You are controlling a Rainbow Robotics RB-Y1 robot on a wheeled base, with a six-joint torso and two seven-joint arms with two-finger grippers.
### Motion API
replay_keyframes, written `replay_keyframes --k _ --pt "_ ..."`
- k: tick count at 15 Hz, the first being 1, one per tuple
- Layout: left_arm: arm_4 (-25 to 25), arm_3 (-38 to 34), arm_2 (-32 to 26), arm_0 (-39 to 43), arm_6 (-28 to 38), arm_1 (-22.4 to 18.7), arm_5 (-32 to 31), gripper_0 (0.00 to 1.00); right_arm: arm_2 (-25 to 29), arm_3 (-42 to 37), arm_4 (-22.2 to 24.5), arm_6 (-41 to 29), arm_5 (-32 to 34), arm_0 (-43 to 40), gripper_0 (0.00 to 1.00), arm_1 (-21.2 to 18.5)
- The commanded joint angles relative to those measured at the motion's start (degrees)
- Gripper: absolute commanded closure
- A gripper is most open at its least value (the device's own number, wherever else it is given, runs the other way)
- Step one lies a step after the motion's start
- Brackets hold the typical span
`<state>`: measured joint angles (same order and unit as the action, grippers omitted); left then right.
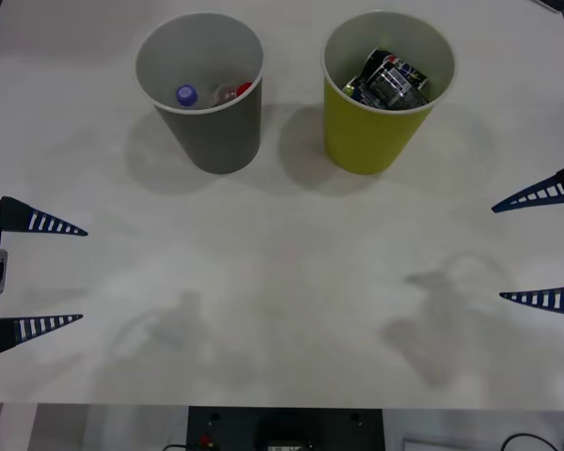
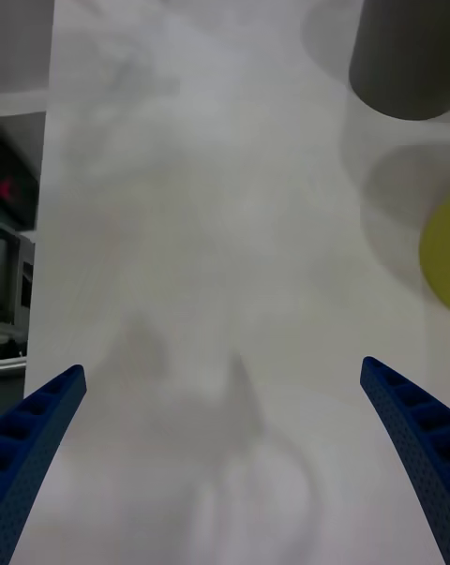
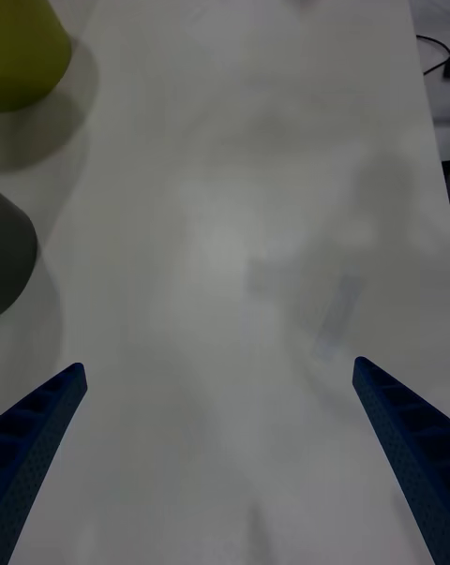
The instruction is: Put the can into the green bin and the plastic bottle into the gray bin
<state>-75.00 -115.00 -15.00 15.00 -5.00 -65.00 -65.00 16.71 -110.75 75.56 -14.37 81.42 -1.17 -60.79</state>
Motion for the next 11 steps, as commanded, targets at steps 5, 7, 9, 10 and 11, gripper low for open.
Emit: replay_keyframes --k 5,7,9,10,11 --pt "0.0 0.0 0.0 0.0 0.0 0.0 0.0 0.02 0.3 1.5 0.6 5.2 0.3 -2.9 0.0 1.9" --pt "0.0 0.0 0.0 0.0 0.0 0.0 0.0 0.02 0.4 1.5 1.3 5.8 0.3 -3.1 0.0 2.3" --pt "0.0 0.0 0.0 0.0 0.0 0.0 0.0 0.02 0.4 1.5 1.3 5.8 0.3 -3.0 0.0 2.2" --pt "0.0 0.0 0.0 0.0 0.0 0.0 0.0 0.02 0.4 1.5 1.3 5.8 0.3 -3.0 0.0 2.2" --pt "0.0 0.0 0.0 0.0 0.0 0.0 0.0 0.02 0.4 1.5 1.3 5.8 0.3 -3.0 0.0 2.2"
